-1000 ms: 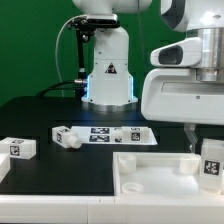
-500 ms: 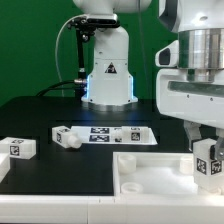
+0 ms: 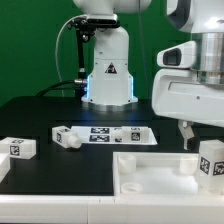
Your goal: Assemble square table
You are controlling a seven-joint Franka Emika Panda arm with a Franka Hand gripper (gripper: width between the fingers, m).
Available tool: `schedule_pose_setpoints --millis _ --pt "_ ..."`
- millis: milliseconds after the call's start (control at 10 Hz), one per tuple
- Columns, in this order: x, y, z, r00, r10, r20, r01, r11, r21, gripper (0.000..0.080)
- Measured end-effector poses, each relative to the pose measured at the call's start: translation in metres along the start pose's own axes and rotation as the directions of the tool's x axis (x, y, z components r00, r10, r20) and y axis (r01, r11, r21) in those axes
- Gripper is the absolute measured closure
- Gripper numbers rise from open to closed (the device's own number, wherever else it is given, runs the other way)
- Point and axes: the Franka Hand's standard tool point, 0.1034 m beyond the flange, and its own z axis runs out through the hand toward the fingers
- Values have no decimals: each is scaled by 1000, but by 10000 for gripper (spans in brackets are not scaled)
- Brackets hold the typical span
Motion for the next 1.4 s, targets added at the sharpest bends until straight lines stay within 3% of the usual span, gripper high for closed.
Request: schedule_pose_setpoints --millis 100,300,500,600,800,1000,1100,1200,1400 --pt "0 1 0 997 -76 -1 76 997 1 165" --pt "1 2 1 979 -202 -2 202 979 -2 154" --pt "3 -2 -2 846 -533 -11 533 846 -27 151" --pt "3 -3 -3 806 -591 -12 591 806 -28 151" --pt "4 -2 -2 810 -587 -11 586 810 -29 151" --pt "4 -2 -2 812 -584 -10 584 812 -28 387" --pt "3 -2 -2 851 -525 -12 525 851 -26 387" --pt "4 -2 -1 897 -442 -17 442 897 -24 515" --pt "4 -2 -1 978 -204 -32 204 979 -21 515"
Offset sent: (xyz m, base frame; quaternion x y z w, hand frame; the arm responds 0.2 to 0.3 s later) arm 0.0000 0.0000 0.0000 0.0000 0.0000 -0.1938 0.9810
